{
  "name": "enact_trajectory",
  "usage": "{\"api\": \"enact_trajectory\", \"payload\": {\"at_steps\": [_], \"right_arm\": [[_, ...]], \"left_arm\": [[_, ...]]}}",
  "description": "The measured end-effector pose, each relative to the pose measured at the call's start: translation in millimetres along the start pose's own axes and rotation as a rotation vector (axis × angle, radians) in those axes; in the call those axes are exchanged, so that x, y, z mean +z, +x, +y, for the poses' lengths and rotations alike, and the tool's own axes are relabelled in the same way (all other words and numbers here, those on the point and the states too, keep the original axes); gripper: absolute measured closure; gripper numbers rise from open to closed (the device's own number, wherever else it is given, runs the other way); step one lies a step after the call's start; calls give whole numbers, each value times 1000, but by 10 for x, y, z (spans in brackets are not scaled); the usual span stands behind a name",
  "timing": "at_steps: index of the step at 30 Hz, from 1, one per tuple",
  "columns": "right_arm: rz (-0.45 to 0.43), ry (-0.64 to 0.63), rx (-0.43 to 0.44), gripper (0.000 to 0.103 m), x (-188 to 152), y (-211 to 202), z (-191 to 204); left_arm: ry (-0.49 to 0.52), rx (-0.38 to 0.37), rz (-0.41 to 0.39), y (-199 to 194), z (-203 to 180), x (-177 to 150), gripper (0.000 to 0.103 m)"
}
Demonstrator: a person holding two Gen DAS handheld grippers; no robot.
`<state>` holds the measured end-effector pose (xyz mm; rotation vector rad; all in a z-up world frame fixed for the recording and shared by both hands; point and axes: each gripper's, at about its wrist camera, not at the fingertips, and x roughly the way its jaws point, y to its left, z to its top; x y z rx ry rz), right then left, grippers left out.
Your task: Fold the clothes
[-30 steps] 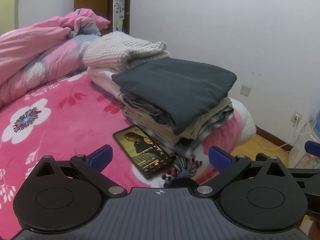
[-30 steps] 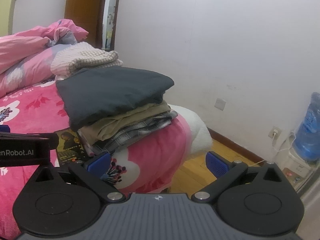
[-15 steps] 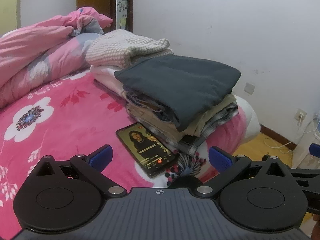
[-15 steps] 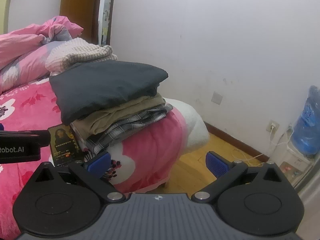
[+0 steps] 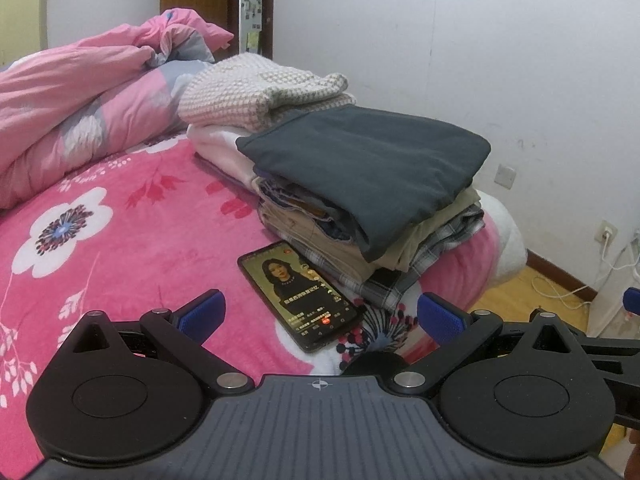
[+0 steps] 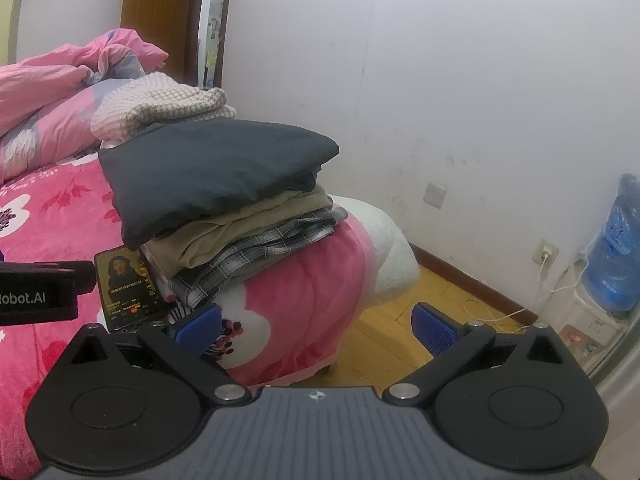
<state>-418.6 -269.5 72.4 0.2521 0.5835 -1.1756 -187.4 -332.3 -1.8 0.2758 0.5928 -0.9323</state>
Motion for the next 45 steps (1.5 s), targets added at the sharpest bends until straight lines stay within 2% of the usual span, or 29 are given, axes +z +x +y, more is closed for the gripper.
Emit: {"api": "enact_trajectory", "payload": {"at_steps": [22,45], "right_arm": [[-7,0,1,0,30,-2,3],[-8,-10,-2,0,33,-12,24]], "left_arm": [[-4,10,-43,-59,33,81,0],[-1,3,-40,-64,32,57,0]]}}
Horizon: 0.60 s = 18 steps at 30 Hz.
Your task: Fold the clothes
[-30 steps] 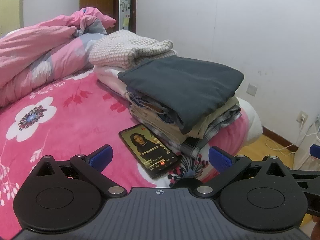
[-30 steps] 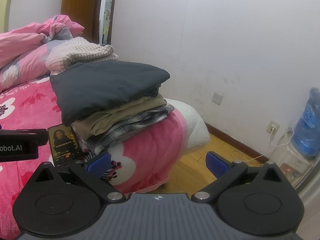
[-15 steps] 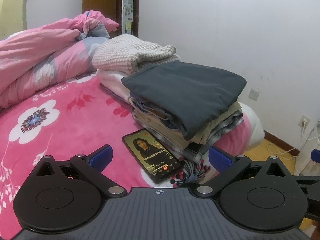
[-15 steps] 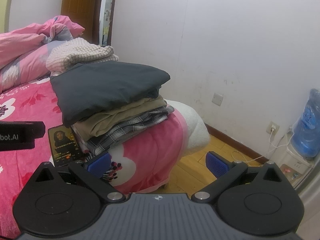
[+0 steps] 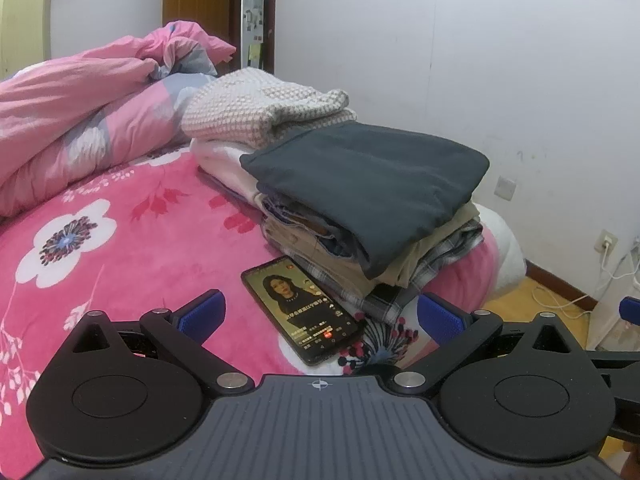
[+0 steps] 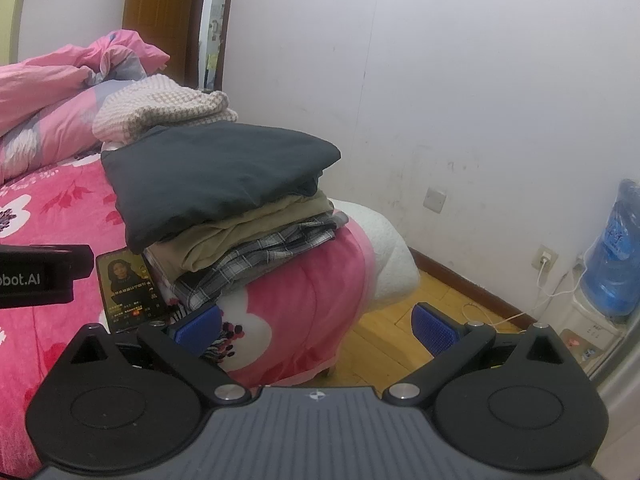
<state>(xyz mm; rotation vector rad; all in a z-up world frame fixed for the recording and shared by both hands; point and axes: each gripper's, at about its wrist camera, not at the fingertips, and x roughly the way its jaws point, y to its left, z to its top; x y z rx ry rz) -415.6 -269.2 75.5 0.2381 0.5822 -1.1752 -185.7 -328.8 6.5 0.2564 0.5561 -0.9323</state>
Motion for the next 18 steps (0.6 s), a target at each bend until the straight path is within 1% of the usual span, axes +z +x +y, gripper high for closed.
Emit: {"api": "enact_trajectory", "payload": {"at_steps": [18], "right_arm": [[3,-12,-3,0,-21,-12,27]], "left_arm": [[-7,1,8,11,5,-8,0]]}}
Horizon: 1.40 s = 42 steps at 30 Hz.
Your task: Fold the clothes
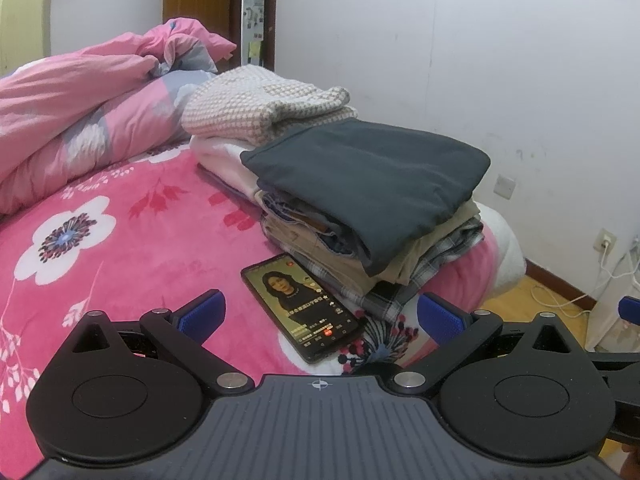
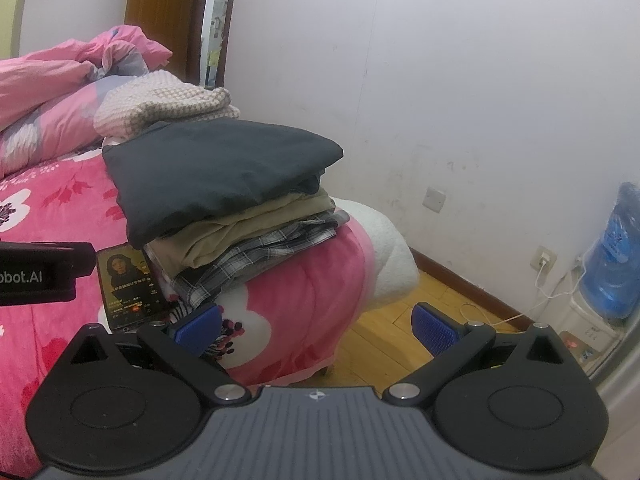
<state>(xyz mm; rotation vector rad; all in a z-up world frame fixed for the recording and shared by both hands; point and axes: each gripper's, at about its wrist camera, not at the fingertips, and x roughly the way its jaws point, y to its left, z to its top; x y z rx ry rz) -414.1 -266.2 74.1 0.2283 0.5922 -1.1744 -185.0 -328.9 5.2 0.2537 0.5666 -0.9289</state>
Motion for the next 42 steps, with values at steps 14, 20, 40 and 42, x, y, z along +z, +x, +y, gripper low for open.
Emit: {"api": "enact_trajectory", "payload": {"at_steps": [14,20,40,42], "right_arm": [[2,-8,2,0,-14,-7,33],[-1,-9,2,0,-6,-2,27],[3,-15,2,0,12,21,43],[2,-18,2,0,9,16,52]], "left_arm": [[2,0,5,-3,-4,-2,0],[5,-2,-1,-13,-12,8,0],[-1,-2,5,2,15,2,0],[-2,-2,6,3,19,3,0]]}}
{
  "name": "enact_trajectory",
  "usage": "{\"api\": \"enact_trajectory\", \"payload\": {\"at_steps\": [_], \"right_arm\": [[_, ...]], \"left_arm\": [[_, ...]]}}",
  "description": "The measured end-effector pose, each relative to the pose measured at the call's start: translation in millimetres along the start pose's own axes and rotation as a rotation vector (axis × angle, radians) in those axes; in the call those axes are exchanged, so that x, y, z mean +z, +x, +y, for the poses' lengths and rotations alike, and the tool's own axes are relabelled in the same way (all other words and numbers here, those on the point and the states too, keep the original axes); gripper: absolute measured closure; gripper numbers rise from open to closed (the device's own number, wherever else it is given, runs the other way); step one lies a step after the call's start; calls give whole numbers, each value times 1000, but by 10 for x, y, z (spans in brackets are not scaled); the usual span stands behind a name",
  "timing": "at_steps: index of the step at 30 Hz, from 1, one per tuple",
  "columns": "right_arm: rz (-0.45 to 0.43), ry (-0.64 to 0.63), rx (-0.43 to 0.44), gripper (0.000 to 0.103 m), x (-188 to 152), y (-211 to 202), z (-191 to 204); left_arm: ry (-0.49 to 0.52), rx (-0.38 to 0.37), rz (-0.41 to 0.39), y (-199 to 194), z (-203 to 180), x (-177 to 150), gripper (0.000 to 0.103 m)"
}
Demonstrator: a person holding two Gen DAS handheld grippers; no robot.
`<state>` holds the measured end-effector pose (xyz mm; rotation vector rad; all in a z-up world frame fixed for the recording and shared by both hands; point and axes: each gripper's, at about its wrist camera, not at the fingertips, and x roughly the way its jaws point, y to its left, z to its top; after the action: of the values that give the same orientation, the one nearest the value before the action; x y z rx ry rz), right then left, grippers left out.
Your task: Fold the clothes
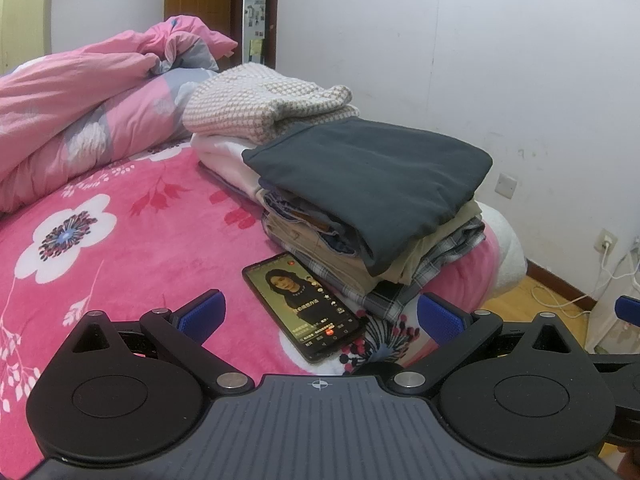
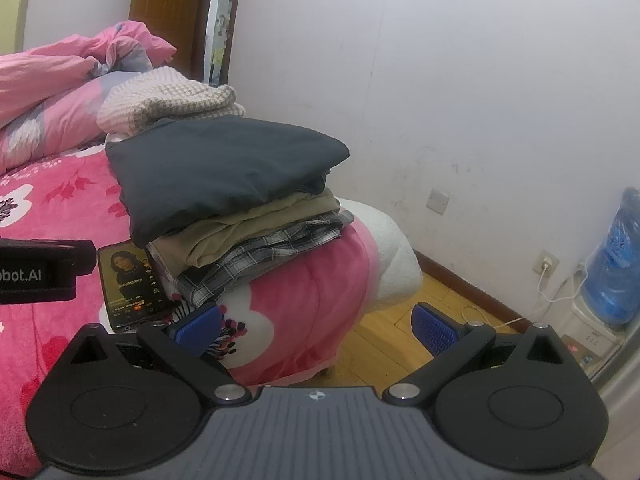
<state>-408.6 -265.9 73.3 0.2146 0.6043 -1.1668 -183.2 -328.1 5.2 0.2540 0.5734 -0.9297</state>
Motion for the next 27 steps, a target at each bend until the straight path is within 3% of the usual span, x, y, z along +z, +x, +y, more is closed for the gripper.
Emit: {"api": "enact_trajectory", "payload": {"at_steps": [27], "right_arm": [[7,-7,-1,0,-13,11,36]], "left_arm": [[-7,0,9,10,19,-10,0]]}}
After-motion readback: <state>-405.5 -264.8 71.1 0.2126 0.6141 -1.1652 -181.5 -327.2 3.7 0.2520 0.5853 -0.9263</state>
